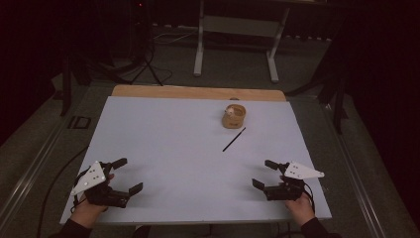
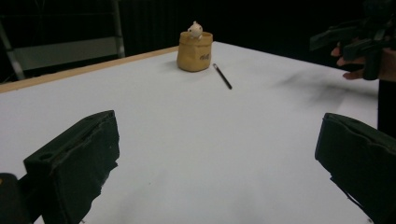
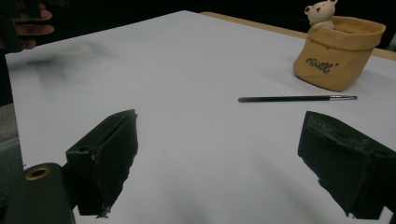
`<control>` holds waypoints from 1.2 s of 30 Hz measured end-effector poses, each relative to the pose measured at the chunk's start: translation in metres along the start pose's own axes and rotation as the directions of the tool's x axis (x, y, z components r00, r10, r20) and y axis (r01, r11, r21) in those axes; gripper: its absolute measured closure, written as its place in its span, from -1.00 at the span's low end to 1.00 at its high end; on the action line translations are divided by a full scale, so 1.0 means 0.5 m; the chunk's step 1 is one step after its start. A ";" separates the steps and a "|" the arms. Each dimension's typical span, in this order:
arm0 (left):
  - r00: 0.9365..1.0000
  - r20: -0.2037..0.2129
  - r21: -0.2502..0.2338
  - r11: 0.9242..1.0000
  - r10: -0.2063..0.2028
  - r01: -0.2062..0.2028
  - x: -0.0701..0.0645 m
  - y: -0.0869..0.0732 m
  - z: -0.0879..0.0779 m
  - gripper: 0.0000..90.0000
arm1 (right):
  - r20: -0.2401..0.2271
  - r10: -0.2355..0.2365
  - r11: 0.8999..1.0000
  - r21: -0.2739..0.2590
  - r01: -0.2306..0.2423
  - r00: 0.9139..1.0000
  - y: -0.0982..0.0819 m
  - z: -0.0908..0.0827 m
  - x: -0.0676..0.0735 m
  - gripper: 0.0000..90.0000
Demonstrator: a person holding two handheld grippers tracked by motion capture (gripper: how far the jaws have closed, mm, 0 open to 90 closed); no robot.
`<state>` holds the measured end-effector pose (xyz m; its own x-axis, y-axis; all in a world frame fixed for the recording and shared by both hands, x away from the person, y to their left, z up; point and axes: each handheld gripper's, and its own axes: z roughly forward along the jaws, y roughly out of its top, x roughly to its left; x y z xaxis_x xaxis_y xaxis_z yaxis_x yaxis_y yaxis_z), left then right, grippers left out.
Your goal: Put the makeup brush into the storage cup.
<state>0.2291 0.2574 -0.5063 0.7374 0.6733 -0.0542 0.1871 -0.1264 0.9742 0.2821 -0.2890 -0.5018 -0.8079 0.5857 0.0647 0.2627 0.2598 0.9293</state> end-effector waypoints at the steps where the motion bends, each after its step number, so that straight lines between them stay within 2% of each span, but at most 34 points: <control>1: 1.000 0.000 0.000 1.000 0.000 0.000 0.000 0.000 0.000 -1.00 | 0.000 0.000 1.000 0.000 0.000 1.000 0.000 0.000 0.000 -0.74; 15: 1.000 0.027 -0.014 1.000 -0.006 0.007 -0.003 0.001 0.001 -1.00 | 0.002 -0.013 1.000 0.004 0.013 1.000 0.001 -0.001 0.000 -0.74; 21: 1.000 0.027 -0.021 1.000 -0.013 0.014 -0.003 0.002 0.001 -1.00 | -0.016 -0.021 1.000 0.023 0.021 1.000 -0.001 0.003 0.005 -0.73; 30: 1.000 0.024 -0.034 0.999 -0.016 0.017 -0.001 0.005 -0.002 -1.00 | -0.010 -0.030 0.999 0.026 0.031 0.999 0.003 0.008 0.009 -0.73; 34: 1.000 0.020 -0.036 0.999 -0.024 0.024 -0.001 0.005 -0.002 -1.00 | -0.001 -0.011 1.000 0.016 0.011 1.000 0.011 0.007 0.007 -0.73; 36: 1.000 0.017 -0.040 0.999 -0.023 0.023 -0.001 0.006 -0.004 -1.00 | -0.004 0.027 0.999 0.032 -0.027 1.000 0.013 0.010 0.004 -0.73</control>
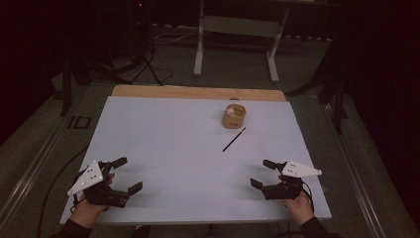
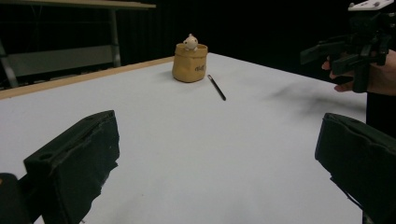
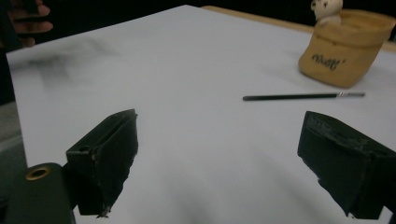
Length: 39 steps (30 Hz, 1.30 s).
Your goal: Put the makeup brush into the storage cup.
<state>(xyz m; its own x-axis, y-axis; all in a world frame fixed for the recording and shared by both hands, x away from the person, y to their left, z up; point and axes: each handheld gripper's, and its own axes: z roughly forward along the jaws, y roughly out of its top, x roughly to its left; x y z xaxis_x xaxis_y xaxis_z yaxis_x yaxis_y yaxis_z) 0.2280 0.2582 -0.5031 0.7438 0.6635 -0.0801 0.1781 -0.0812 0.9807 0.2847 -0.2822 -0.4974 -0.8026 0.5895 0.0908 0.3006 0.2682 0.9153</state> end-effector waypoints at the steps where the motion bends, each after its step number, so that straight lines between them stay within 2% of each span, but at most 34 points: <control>1: 1.000 -0.001 -0.004 1.000 -0.003 0.003 0.000 0.001 -0.001 -1.00 | 0.008 0.010 1.000 0.015 -0.011 1.000 0.002 0.001 0.000 -0.72; 3: 1.000 -0.007 -0.009 1.000 -0.004 0.004 0.001 0.002 -0.003 -1.00 | 0.028 0.014 0.999 0.039 -0.015 1.000 0.008 0.004 0.000 -0.70; 9: 1.000 -0.011 -0.008 1.000 0.000 0.000 0.000 0.002 -0.003 -1.00 | 0.014 0.048 0.995 0.091 -0.049 0.999 0.028 0.021 -0.004 -0.70; 11: 1.000 -0.009 -0.008 1.000 -0.001 0.001 0.000 0.002 -0.003 -1.00 | 0.013 0.069 0.990 0.123 -0.071 0.997 0.036 0.031 -0.006 -0.70; 14: 1.000 -0.009 -0.012 1.000 -0.010 0.010 0.002 0.002 -0.003 -1.00 | 0.045 0.051 0.989 0.138 -0.057 0.998 0.040 0.043 -0.009 -0.70; 15: 1.000 -0.011 -0.013 1.000 -0.009 0.009 0.002 0.002 -0.004 -1.00 | 0.060 0.060 0.987 0.147 -0.069 0.996 0.042 0.049 -0.010 -0.70; 17: 1.000 -0.011 -0.016 1.000 -0.009 0.009 0.003 0.003 -0.005 -1.00 | 0.051 0.065 0.986 0.150 -0.072 0.997 0.045 0.059 -0.013 -0.70; 22: 1.000 -0.011 -0.014 1.000 -0.010 0.010 0.003 0.003 -0.004 -1.00 | 0.090 0.060 0.979 0.189 -0.076 0.994 0.052 0.084 -0.017 -0.69; 24: 1.000 -0.011 -0.013 1.000 -0.008 0.008 0.002 0.003 -0.004 -1.00 | 0.110 0.064 0.973 0.213 -0.086 0.992 0.055 0.095 -0.020 -0.69; 27: 1.000 -0.011 -0.012 1.000 -0.006 0.006 0.001 0.003 -0.004 -1.00 | 0.095 0.108 0.955 0.265 -0.130 0.990 0.062 0.110 -0.027 -0.71; 29: 1.000 -0.010 -0.012 1.000 -0.009 0.009 0.002 0.003 -0.004 -1.00 | 0.114 0.102 0.944 0.302 -0.133 0.988 0.066 0.119 -0.026 -0.71; 30: 1.000 -0.011 -0.011 1.000 -0.008 0.008 0.002 0.003 -0.004 -1.00 | 0.108 0.102 0.942 0.310 -0.131 0.989 0.068 0.122 -0.025 -0.71; 32: 1.000 -0.011 -0.012 1.000 -0.009 0.009 0.002 0.004 -0.004 -1.00 | 0.126 0.097 0.939 0.318 -0.133 0.987 0.073 0.129 -0.020 -0.71; 34: 1.000 -0.011 -0.012 1.000 -0.006 0.006 0.001 0.004 -0.004 -1.00 | 0.117 0.127 0.931 0.327 -0.159 0.985 0.079 0.136 -0.018 -0.71; 36: 1.000 -0.011 -0.012 1.000 -0.005 0.005 0.001 0.005 -0.004 -1.00 | 0.129 0.151 0.919 0.347 -0.187 0.980 0.084 0.145 -0.018 -0.72; 39: 1.000 -0.011 -0.010 1.000 -0.006 0.006 0.000 0.005 -0.004 -1.00 | 0.167 0.206 0.898 0.359 -0.254 0.964 0.093 0.155 -0.020 -0.73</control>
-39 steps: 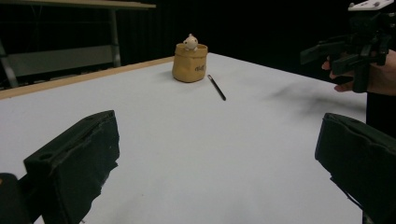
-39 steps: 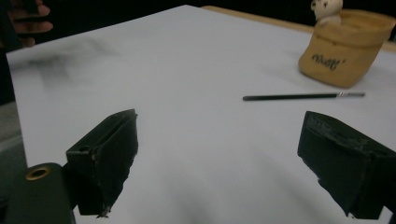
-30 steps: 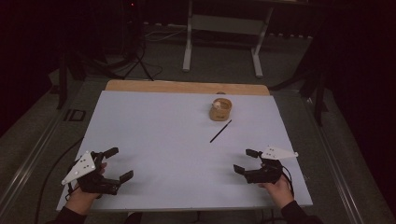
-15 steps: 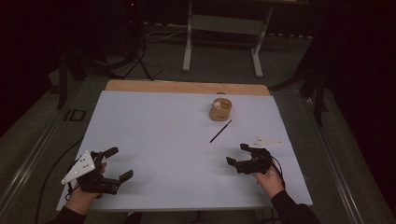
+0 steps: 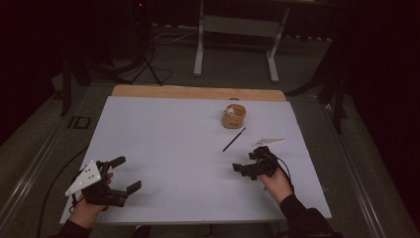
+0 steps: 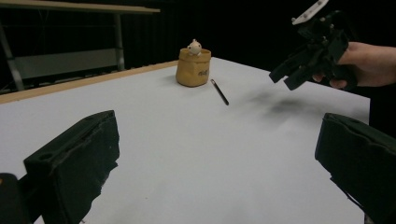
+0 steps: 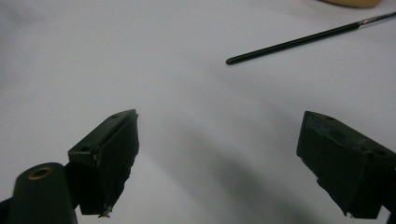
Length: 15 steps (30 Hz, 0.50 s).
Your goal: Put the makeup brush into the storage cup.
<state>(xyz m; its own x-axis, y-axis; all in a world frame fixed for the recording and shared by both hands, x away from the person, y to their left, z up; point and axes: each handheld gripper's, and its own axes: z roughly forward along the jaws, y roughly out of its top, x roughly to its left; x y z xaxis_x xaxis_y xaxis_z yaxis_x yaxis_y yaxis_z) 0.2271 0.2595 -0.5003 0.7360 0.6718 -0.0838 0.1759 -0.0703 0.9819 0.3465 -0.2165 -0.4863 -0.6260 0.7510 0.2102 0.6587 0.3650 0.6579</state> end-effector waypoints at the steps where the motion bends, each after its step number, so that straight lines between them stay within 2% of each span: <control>1: 1.000 0.001 -0.001 1.000 0.000 0.000 0.000 0.000 0.000 -1.00 | 0.039 0.025 1.000 0.004 -0.025 0.999 0.004 0.001 0.001 -0.73; 2: 1.000 0.004 0.000 1.000 0.000 0.000 0.000 0.000 0.000 -1.00 | 0.067 0.041 0.999 0.013 -0.042 0.997 0.009 0.002 0.001 -0.73; 3: 1.000 0.004 0.000 1.000 0.002 -0.002 -0.001 0.000 0.000 -1.00 | 0.066 0.046 0.998 0.037 -0.049 0.997 0.017 0.005 -0.001 -0.72; 4: 1.000 0.005 0.002 1.000 0.004 -0.004 -0.001 0.000 0.001 -1.00 | 0.081 0.051 0.997 0.056 -0.055 0.995 0.021 0.006 -0.001 -0.62; 5: 1.000 0.006 0.001 1.000 0.003 -0.003 -0.001 0.000 0.001 -1.00 | 0.087 0.071 0.992 0.096 -0.079 0.994 0.027 0.008 -0.003 -0.57; 6: 1.000 0.005 0.001 1.000 0.003 -0.003 -0.001 0.000 0.001 -1.00 | 0.073 0.088 0.988 0.123 -0.097 0.993 0.034 0.012 -0.005 -0.59; 8: 1.000 0.003 0.000 1.000 0.002 -0.002 0.000 0.001 0.001 -1.00 | 0.086 0.083 0.986 0.136 -0.095 0.993 0.037 0.014 -0.004 -0.59; 9: 1.000 0.003 0.000 1.000 0.002 -0.002 0.001 0.001 0.001 -1.00 | 0.129 0.048 0.986 0.151 -0.068 0.991 0.044 0.017 0.001 -0.62; 10: 1.000 0.002 -0.001 1.000 0.002 -0.002 0.001 0.001 0.001 -1.00 | 0.141 0.039 0.985 0.159 -0.061 0.989 0.050 0.020 0.002 -0.64; 13: 1.000 0.003 -0.001 1.000 0.001 -0.001 0.001 0.001 0.001 -1.00 | 0.124 0.051 0.982 0.175 -0.073 0.991 0.064 0.025 0.001 -0.63; 14: 1.000 0.004 -0.002 1.000 -0.001 0.001 0.000 0.001 0.001 -1.00 | 0.111 0.057 0.977 0.198 -0.079 0.992 0.068 0.028 -0.001 -0.65; 15: 1.000 0.004 -0.002 1.000 0.000 0.000 0.000 0.002 0.001 -1.00 | 0.087 0.084 0.967 0.232 -0.102 0.993 0.072 0.033 -0.004 -0.68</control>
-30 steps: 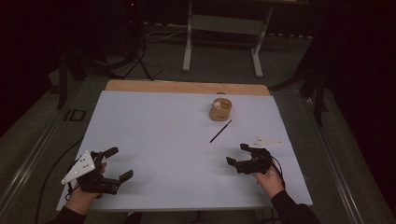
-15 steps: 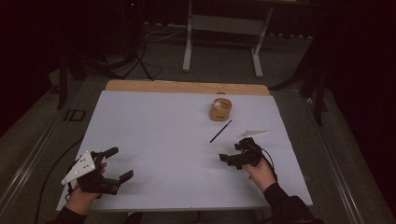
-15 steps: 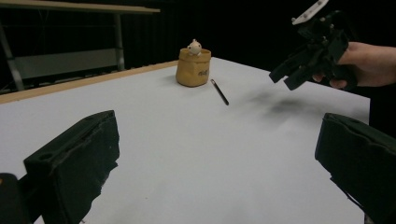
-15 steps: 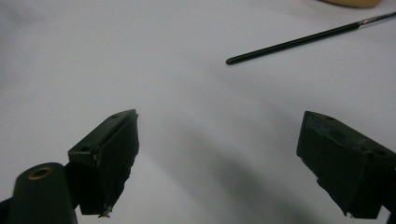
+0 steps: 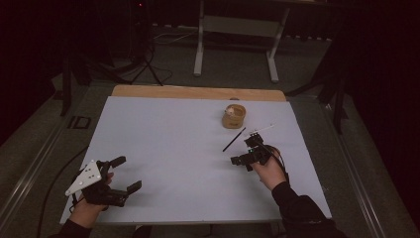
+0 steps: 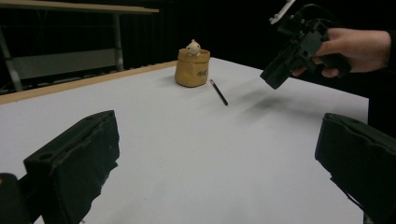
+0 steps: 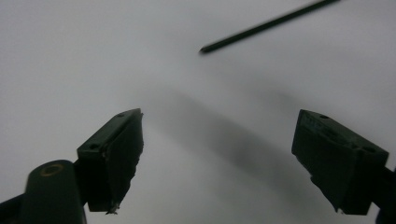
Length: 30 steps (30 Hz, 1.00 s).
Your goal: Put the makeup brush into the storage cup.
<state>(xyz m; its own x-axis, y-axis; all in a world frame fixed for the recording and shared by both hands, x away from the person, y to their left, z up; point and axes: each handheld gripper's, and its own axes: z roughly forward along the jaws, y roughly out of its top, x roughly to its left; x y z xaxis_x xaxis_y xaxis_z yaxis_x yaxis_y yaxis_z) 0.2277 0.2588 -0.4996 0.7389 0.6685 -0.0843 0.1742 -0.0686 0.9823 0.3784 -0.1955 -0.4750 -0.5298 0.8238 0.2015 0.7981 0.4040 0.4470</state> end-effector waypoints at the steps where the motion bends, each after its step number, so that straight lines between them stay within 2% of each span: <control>1: 1.000 -0.001 0.001 1.000 0.001 -0.001 0.000 0.000 0.000 -1.00 | -0.032 0.031 0.999 0.029 -0.030 0.999 0.006 0.005 -0.002 -0.69; 2: 1.000 0.000 0.001 1.000 0.002 -0.002 0.000 0.000 0.000 -1.00 | -0.032 0.040 0.999 0.037 -0.039 0.999 0.008 0.007 -0.002 -0.68; 5: 1.000 0.000 0.006 1.000 0.008 -0.008 0.000 0.000 0.000 -1.00 | 0.032 0.045 0.996 0.081 -0.048 0.998 0.021 0.019 0.007 -0.70; 7: 1.000 0.003 0.006 1.000 0.007 -0.007 0.000 0.000 0.001 -1.00 | 0.073 0.071 0.993 0.093 -0.077 0.995 0.032 0.024 0.009 -0.71; 9: 1.000 0.005 0.004 1.000 0.005 -0.005 0.000 0.000 0.002 -1.00 | 0.093 0.107 0.989 0.097 -0.116 0.990 0.044 0.029 0.008 -0.76; 10: 1.000 0.005 0.004 1.000 0.005 -0.005 0.000 0.000 0.002 -1.00 | 0.093 0.107 0.989 0.097 -0.116 0.990 0.044 0.029 0.008 -0.76; 11: 1.000 0.005 0.004 1.000 0.006 -0.006 0.000 0.000 0.001 -1.00 | 0.106 0.126 0.986 0.094 -0.136 0.986 0.048 0.030 0.008 -0.76; 12: 1.000 0.005 0.004 1.000 0.004 -0.005 0.000 0.000 0.001 -1.00 | 0.110 0.180 0.978 0.088 -0.190 0.977 0.059 0.033 0.003 -0.76; 14: 1.000 0.005 0.004 1.000 0.004 -0.004 0.001 0.000 0.002 -1.00 | 0.098 0.238 0.965 0.092 -0.247 0.966 0.068 0.036 -0.002 -0.75; 15: 1.000 0.006 0.005 1.000 0.003 -0.004 0.001 0.000 0.002 -1.00 | 0.096 0.263 0.958 0.094 -0.272 0.960 0.073 0.038 -0.003 -0.71; 16: 1.000 0.006 0.005 1.000 0.003 -0.004 0.001 0.000 0.002 -1.00 | 0.096 0.263 0.958 0.094 -0.272 0.960 0.073 0.038 -0.003 -0.71; 17: 1.000 0.005 0.007 1.000 0.005 -0.005 0.000 -0.001 0.002 -1.00 | 0.092 0.281 0.952 0.097 -0.290 0.955 0.077 0.040 -0.004 -0.69; 18: 1.000 0.006 0.008 1.000 0.005 -0.005 0.000 -0.001 0.003 -1.00 | 0.097 0.317 0.939 0.107 -0.327 0.943 0.088 0.044 -0.003 -0.70; 20: 1.000 0.006 0.010 1.000 0.006 -0.006 -0.001 -0.001 0.003 -1.00 | 0.119 0.329 0.935 0.097 -0.341 0.937 0.100 0.046 0.000 -0.70; 22: 1.000 0.006 0.010 1.000 0.006 -0.006 -0.001 -0.001 0.003 -1.00 | 0.137 0.355 0.927 0.076 -0.367 0.925 0.111 0.047 0.001 -0.70; 24: 1.000 0.006 0.010 1.000 0.006 -0.006 -0.001 -0.001 0.003 -1.00 | 0.180 0.360 0.925 0.061 -0.375 0.916 0.120 0.050 0.001 -0.70; 29: 1.000 0.008 0.010 1.000 0.005 -0.005 -0.001 -0.001 0.003 -1.00 | 0.241 0.424 0.898 0.015 -0.440 0.873 0.139 0.059 0.000 -0.69; 30: 1.000 0.008 0.010 1.000 0.005 -0.005 -0.001 -0.001 0.003 -1.00 | 0.244 0.431 0.895 0.010 -0.447 0.869 0.143 0.061 0.000 -0.69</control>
<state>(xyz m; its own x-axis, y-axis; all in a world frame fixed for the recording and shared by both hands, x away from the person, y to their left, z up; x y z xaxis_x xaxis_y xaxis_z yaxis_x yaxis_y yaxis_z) 0.2282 0.2577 -0.5005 0.7450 0.6621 -0.0810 0.1769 -0.0790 0.9811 0.4440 -0.1546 -0.4694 -0.0462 0.9869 0.1547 0.9536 -0.0026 0.3011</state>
